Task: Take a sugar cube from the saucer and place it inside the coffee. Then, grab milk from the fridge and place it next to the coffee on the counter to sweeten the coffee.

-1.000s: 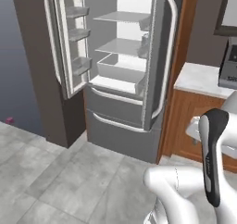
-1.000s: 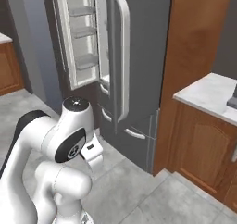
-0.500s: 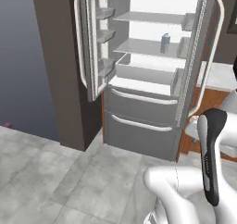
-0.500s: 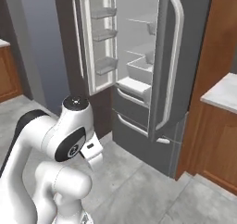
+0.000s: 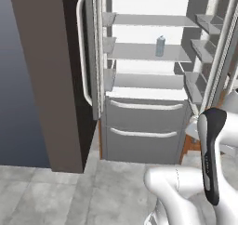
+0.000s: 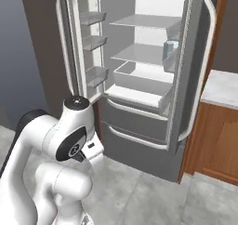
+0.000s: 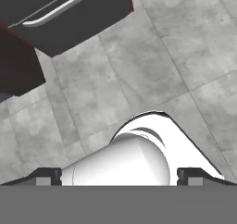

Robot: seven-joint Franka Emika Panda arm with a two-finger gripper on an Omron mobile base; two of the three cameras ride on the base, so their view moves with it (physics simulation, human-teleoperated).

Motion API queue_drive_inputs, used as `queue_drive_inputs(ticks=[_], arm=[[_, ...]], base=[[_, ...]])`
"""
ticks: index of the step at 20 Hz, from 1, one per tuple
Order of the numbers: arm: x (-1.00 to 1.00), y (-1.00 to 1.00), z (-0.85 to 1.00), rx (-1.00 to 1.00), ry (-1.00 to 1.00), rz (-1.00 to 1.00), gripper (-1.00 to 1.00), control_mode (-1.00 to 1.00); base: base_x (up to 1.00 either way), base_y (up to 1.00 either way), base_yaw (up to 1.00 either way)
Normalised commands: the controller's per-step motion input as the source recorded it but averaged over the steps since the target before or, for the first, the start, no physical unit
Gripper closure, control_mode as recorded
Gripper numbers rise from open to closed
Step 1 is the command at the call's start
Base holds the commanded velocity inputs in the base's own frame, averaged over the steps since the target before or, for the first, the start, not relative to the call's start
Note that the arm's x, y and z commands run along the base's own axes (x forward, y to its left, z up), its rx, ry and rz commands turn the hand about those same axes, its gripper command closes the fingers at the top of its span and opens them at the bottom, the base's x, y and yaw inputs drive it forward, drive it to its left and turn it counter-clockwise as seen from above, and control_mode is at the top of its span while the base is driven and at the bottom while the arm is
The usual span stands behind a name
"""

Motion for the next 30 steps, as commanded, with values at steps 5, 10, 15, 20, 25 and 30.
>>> queue_drive_inputs(ticks=[5, 10, 15, 20, 25, 30], arm=[[0.0, 0.0, 0.0, 0.0, 0.0, 0.0, -1.0, 1.0], [0.0, 0.0, 0.0, 0.0, 0.0, 0.0, -1.0, 1.0], [0.0, 0.0, 0.0, 0.0, 0.0, 0.0, -1.0, 1.0], [0.0, 0.0, 0.0, 0.0, 0.0, 0.0, -1.0, 1.0], [0.0, 0.0, 0.0, 0.0, 0.0, 0.0, -1.0, 1.0], [0.0, 0.0, 0.0, 0.0, 0.0, 0.0, -1.0, 1.0]], base=[[0.76, 0.39, -0.3], [0.66, -0.1, -0.07], [0.65, 0.02, -0.11], [0.63, 0.04, -0.14], [0.53, 0.04, -0.18], [0.6, 0.19, -0.1]])
